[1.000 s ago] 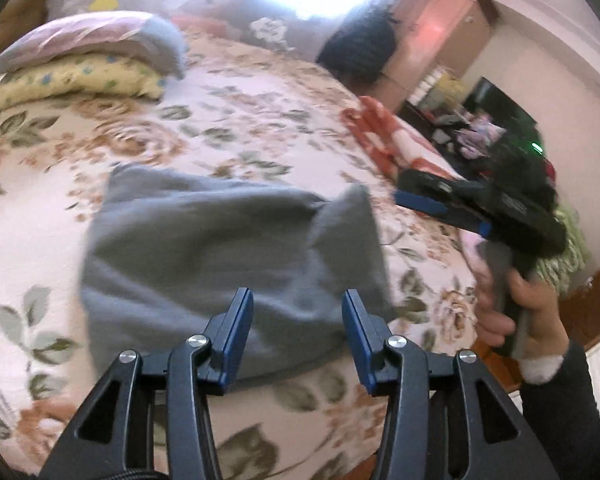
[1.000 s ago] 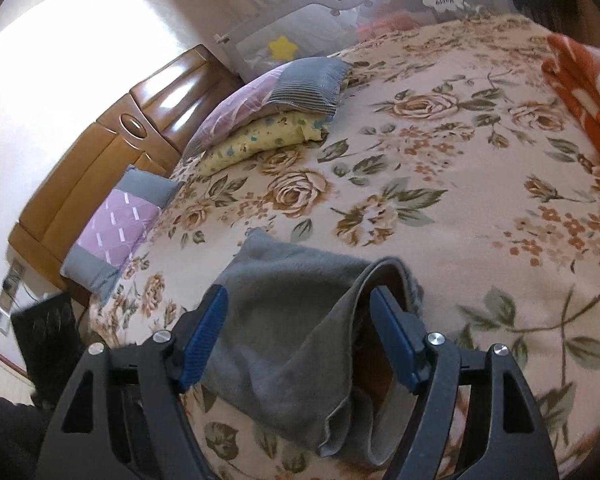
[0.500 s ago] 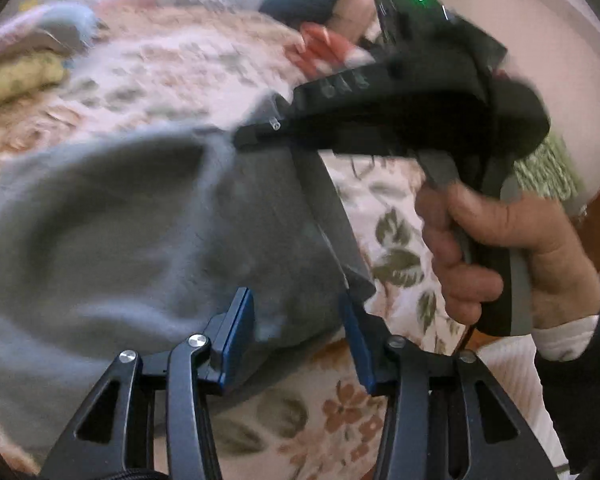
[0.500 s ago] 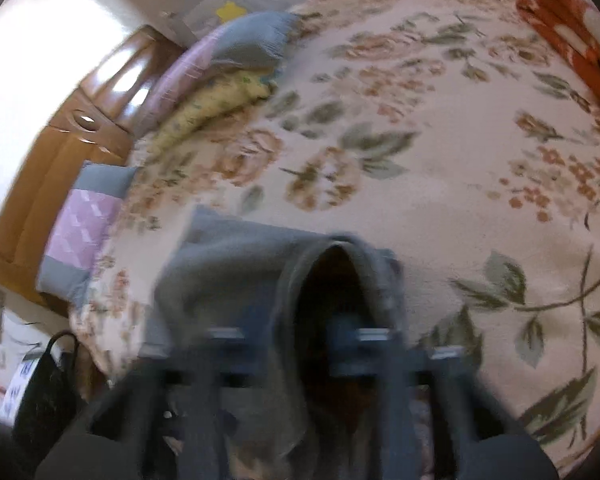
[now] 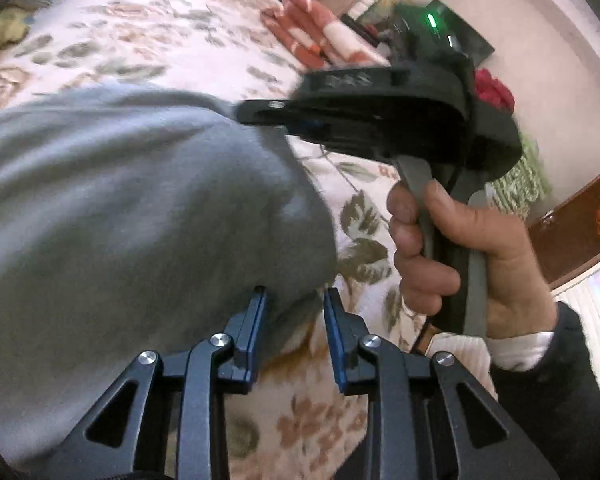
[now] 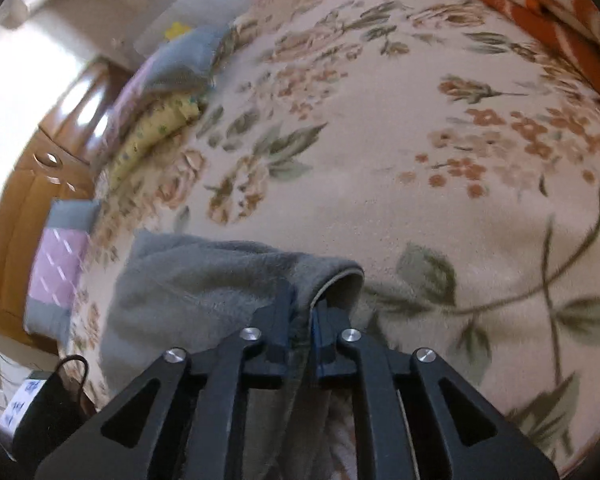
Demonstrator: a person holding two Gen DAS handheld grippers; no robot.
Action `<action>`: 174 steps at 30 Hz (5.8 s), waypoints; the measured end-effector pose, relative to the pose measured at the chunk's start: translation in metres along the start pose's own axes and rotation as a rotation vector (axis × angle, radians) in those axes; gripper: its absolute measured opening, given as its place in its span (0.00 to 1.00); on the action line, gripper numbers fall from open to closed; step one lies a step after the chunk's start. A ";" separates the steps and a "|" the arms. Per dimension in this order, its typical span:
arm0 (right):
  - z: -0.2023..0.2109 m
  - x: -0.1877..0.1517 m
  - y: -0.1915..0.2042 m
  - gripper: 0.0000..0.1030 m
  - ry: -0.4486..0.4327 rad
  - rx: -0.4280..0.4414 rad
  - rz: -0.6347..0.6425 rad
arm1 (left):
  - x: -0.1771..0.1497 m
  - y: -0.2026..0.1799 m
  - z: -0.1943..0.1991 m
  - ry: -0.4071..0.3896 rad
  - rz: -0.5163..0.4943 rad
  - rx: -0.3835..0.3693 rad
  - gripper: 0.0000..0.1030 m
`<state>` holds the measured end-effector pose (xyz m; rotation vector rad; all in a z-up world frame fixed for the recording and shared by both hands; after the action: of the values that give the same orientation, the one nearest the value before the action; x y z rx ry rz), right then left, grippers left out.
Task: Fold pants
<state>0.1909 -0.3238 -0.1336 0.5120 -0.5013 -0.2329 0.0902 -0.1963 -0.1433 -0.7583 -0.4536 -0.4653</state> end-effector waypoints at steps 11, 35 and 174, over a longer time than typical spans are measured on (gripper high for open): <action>0.075 0.008 0.075 0.13 -0.184 0.071 0.152 | 0.008 0.053 0.117 -0.172 -0.012 0.152 0.30; 0.050 -0.056 0.046 0.69 -0.053 -0.066 0.165 | -0.028 0.173 0.162 -0.169 0.244 0.396 0.49; -0.166 -0.079 0.227 0.69 0.212 0.132 0.371 | -0.076 0.329 0.299 -0.336 0.401 0.608 0.27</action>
<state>0.2287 -0.0366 -0.1728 0.5547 -0.3969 0.2089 0.1445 0.2504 -0.1711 -0.3162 -0.6955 0.1844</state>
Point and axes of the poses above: each gripper's, at about its wrist camera, not at the fingertips, and z roughly against the way its jaws point, y to its left, x to its top, the point moved 8 cm from there along -z, roughly the way its jaws point, and after that the axes turned 8 degrees about -y, right-handed, at the moved point
